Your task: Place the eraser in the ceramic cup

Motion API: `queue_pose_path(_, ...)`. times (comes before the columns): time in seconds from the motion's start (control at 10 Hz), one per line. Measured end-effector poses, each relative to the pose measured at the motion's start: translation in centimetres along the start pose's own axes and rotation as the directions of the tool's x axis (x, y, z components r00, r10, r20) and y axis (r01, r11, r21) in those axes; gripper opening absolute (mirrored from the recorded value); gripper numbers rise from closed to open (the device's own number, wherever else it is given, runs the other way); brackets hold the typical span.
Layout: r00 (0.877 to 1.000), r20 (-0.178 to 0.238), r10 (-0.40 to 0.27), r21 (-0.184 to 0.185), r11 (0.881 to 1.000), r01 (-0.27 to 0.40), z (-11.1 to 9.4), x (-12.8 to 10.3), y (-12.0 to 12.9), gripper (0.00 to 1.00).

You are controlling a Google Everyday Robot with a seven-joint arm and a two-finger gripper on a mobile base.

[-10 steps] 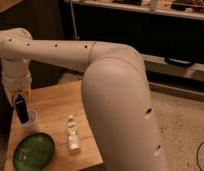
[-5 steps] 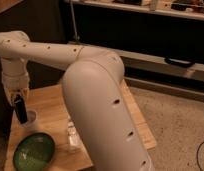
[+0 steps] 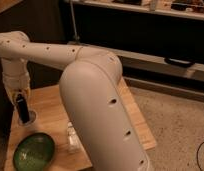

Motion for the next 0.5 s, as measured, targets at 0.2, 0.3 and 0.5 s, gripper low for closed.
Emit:
queue_pose_path(0.2,0.999,0.034,0.030,0.026,0.999,-0.031,-0.38,0.17,-0.27,0.80)
queue_pose_path(0.3,0.998,0.054,0.045,0.049,0.998,-0.048,-0.68,0.33,-0.38,0.80)
queue_pose_path(0.5,0.997,0.055,0.044,0.053,0.997,-0.047,-0.59,0.32,-0.23,0.80)
